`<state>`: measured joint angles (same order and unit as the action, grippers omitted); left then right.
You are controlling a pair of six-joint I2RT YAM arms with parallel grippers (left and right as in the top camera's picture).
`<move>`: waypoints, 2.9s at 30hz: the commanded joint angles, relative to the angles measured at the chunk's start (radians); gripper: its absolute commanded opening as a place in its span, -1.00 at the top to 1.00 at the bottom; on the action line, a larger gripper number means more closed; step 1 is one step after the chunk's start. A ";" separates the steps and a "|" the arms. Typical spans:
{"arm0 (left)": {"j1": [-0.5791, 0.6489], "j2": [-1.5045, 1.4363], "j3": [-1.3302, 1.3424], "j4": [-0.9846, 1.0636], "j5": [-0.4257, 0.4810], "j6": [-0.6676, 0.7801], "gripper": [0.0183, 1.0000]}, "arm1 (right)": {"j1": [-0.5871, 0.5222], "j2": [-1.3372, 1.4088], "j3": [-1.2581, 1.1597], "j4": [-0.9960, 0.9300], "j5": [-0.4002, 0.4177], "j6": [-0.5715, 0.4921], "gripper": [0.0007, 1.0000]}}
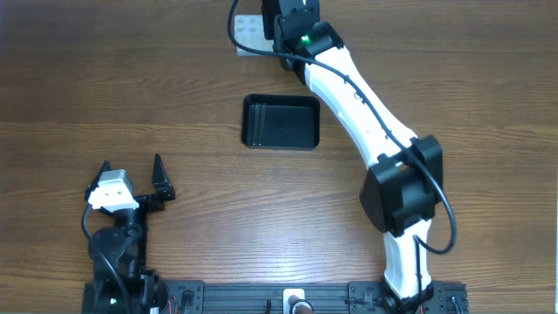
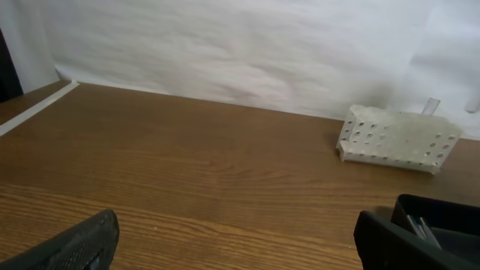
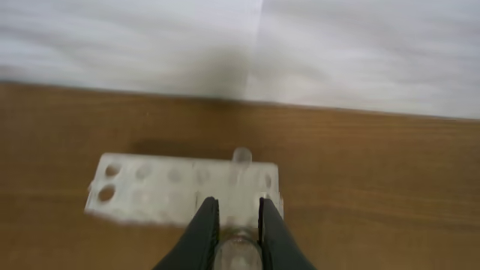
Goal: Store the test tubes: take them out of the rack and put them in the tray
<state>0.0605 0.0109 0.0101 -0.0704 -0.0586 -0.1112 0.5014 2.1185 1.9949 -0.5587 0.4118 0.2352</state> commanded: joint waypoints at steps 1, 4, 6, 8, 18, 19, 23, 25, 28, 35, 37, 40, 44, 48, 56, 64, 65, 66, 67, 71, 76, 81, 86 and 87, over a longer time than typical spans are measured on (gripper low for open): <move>0.003 -0.006 -0.004 0.000 0.010 0.018 -1.00 | 0.020 -0.074 0.021 -0.130 -0.084 0.136 0.98; 0.003 -0.006 -0.004 0.000 0.010 0.018 -1.00 | 0.024 -0.081 0.021 -0.248 -0.138 0.212 0.98; 0.003 -0.006 -0.004 0.000 0.010 0.018 -1.00 | 0.026 -0.080 0.021 -0.328 -0.162 0.254 0.98; 0.003 -0.006 -0.004 0.000 0.010 0.018 -0.99 | 0.028 -0.080 0.021 -0.401 -0.177 0.287 0.98; 0.003 -0.006 -0.004 0.000 0.010 0.018 -1.00 | 0.019 -0.060 0.018 -0.631 -0.230 0.318 0.98; 0.003 -0.006 -0.004 0.000 0.010 0.018 -0.99 | 0.017 -0.055 0.018 -0.641 -0.248 0.318 0.98; 0.003 -0.006 -0.004 0.000 0.010 0.018 -1.00 | 0.007 -0.021 0.018 -0.676 -0.332 0.318 0.98; 0.003 -0.006 -0.004 0.000 0.010 0.018 -1.00 | 0.003 0.001 0.018 -0.698 -0.359 0.318 0.98; 0.003 -0.006 -0.004 0.000 0.010 0.018 -1.00 | 0.000 0.032 0.018 -0.718 -0.367 0.318 0.98; 0.003 -0.006 -0.004 0.000 0.010 0.018 -1.00 | -0.010 0.092 0.018 -0.713 -0.373 0.318 0.98; 0.003 -0.006 -0.004 0.000 0.010 0.018 -1.00 | -0.012 0.103 0.018 -0.705 -0.373 0.318 0.98; 0.003 -0.006 -0.004 0.000 0.010 0.018 -1.00 | -0.018 0.109 0.018 -0.692 -0.373 0.318 0.98; 0.003 -0.006 -0.004 0.000 0.010 0.018 -1.00 | -0.030 0.110 0.018 -0.678 -0.373 0.318 0.98; 0.003 -0.006 -0.004 0.000 0.010 0.018 -1.00 | -0.043 0.117 0.018 -0.665 -0.372 0.318 0.98; 0.003 -0.006 -0.004 0.000 0.010 0.018 -1.00 | -0.051 0.160 0.018 -0.658 -0.374 0.318 0.98; 0.003 -0.006 -0.004 0.000 0.010 0.018 -1.00 | -0.052 0.184 0.018 -0.640 -0.374 0.318 0.98; 0.003 -0.006 -0.004 0.000 0.010 0.018 -1.00 | -0.052 0.187 0.018 -0.637 -0.374 0.318 0.98; 0.003 -0.006 -0.004 0.000 0.010 0.018 -1.00 | -0.052 0.190 0.018 -0.633 -0.375 0.318 0.98; 0.003 -0.006 -0.004 0.000 0.010 0.018 -1.00 | -0.052 0.192 0.018 -0.629 -0.376 0.318 0.98; 0.003 -0.006 -0.004 0.000 0.010 0.018 -1.00 | -0.052 0.209 0.018 -0.611 -0.386 0.318 0.98; 0.003 -0.006 -0.004 0.000 0.010 0.018 -0.99 | -0.052 0.233 0.018 -0.593 -0.390 0.318 0.98; 0.003 -0.006 -0.004 0.000 0.010 0.018 -1.00 | -0.052 0.245 0.018 -0.575 -0.389 0.318 0.97; 0.003 -0.006 -0.004 0.000 0.010 0.018 -1.00 | -0.053 0.261 0.018 -0.562 -0.389 0.318 0.98; 0.003 -0.006 -0.004 0.000 0.010 0.018 -1.00 | -0.053 0.265 0.018 -0.559 -0.389 0.318 0.97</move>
<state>0.0605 0.0109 0.0101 -0.0708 -0.0582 -0.1112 0.4522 2.3352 2.0068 -1.1305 0.0235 0.5457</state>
